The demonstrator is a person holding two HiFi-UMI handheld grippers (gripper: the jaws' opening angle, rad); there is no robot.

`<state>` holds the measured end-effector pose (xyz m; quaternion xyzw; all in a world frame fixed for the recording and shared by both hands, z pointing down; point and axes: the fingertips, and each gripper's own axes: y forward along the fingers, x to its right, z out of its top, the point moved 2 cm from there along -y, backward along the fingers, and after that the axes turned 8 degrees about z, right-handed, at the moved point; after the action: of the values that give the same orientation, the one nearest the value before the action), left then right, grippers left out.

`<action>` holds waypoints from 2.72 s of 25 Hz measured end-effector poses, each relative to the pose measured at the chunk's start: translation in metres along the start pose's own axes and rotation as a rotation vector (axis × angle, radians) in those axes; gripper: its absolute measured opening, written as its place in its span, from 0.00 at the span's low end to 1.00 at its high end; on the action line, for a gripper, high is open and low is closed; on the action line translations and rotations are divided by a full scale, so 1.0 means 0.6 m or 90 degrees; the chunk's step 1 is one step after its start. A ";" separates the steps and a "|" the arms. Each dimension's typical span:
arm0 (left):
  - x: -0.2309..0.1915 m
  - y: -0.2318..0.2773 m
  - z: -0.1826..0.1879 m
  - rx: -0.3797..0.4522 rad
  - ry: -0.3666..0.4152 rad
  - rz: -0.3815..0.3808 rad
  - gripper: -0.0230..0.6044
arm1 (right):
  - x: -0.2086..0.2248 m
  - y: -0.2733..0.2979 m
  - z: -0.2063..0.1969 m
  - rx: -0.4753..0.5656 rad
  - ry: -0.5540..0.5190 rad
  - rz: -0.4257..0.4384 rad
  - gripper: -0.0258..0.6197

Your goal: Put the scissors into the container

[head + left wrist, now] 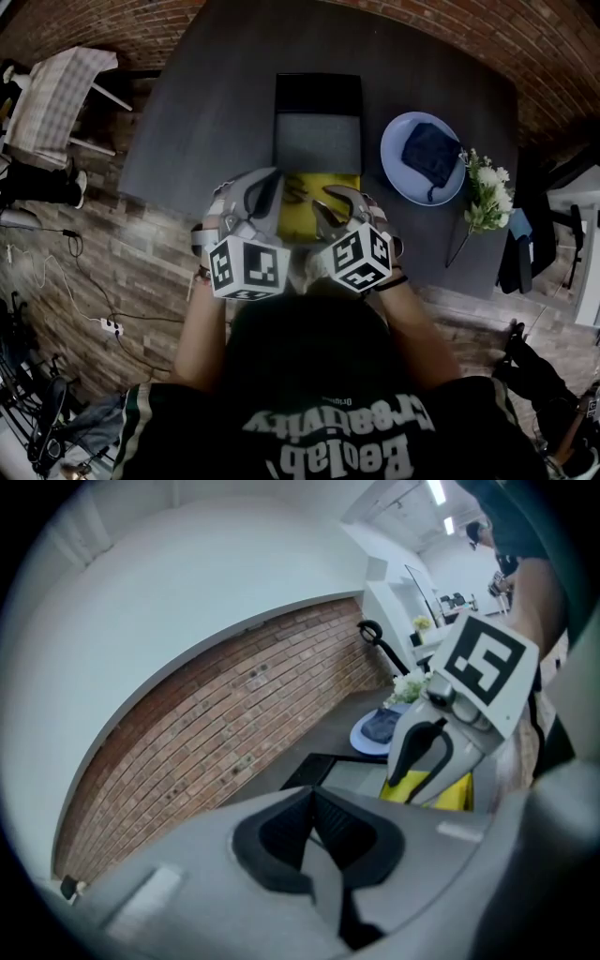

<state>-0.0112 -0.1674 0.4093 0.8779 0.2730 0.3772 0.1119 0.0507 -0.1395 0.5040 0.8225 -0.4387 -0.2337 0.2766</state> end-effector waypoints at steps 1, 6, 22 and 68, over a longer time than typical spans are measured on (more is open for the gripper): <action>0.000 -0.001 0.000 0.000 0.001 -0.001 0.04 | 0.001 -0.003 0.004 0.006 -0.001 -0.001 0.22; 0.003 0.000 0.003 0.001 0.005 -0.005 0.04 | 0.009 -0.013 0.019 0.026 -0.010 -0.011 0.22; -0.011 0.003 0.028 0.018 -0.020 0.000 0.04 | 0.025 -0.054 0.068 0.100 -0.047 -0.031 0.23; -0.066 -0.092 0.119 0.105 -0.054 0.041 0.04 | 0.041 -0.240 0.247 0.340 -0.092 -0.105 0.15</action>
<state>-0.0037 -0.1433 0.3142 0.9076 0.2699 0.3192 0.0384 0.0556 -0.1309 0.2961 0.8804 -0.4348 -0.1893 -0.0019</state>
